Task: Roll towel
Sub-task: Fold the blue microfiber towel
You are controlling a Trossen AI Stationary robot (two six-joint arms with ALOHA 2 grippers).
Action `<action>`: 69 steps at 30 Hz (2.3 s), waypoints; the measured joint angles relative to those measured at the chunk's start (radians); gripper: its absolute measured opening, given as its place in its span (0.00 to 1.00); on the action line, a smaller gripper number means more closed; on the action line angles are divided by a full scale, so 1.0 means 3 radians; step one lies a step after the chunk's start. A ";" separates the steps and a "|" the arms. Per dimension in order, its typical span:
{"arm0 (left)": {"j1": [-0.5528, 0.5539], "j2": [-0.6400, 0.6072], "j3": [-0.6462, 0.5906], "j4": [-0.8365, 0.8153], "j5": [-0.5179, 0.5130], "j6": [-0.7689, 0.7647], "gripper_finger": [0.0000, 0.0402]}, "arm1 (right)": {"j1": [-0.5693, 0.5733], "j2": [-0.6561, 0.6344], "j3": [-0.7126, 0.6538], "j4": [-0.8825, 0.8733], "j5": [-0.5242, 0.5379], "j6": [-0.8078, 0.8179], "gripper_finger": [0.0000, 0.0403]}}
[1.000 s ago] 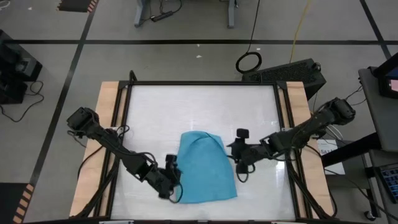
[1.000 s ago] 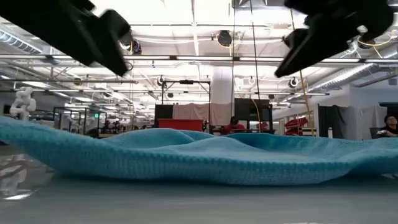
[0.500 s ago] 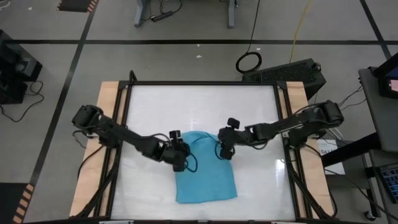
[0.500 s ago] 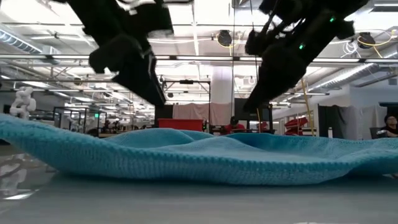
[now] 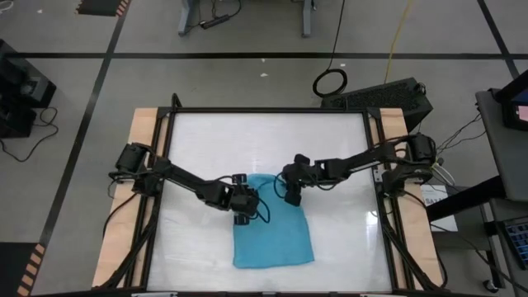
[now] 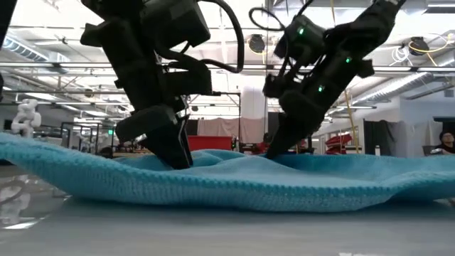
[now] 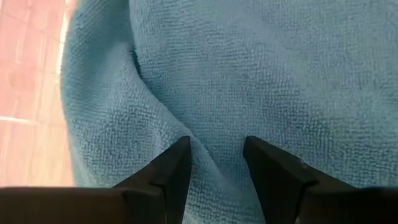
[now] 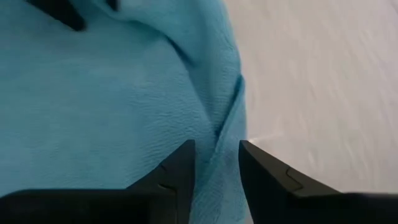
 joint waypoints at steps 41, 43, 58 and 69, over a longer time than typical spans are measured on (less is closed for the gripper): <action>0.0014 0.0004 -0.0002 -0.0170 0.0030 -0.0270 0.41 | 0.0034 -0.0990 -0.0008 -0.1457 0.0648 0.0306 0.53; 0.0013 -0.0006 -0.0003 -0.0167 0.0001 -0.0268 0.41 | 0.0099 -0.0990 -0.0008 -0.1411 0.0562 0.0198 0.56; 0.0046 -0.0332 -0.0005 -0.0208 -0.0286 -0.0059 0.41 | 0.0611 -0.0973 -0.0726 -0.0121 -0.0118 -0.0219 0.45; 0.0261 -0.0071 -0.0011 -0.0149 0.0021 0.0116 0.41 | 0.0649 -0.0973 -0.1200 0.0285 -0.0333 0.0152 0.38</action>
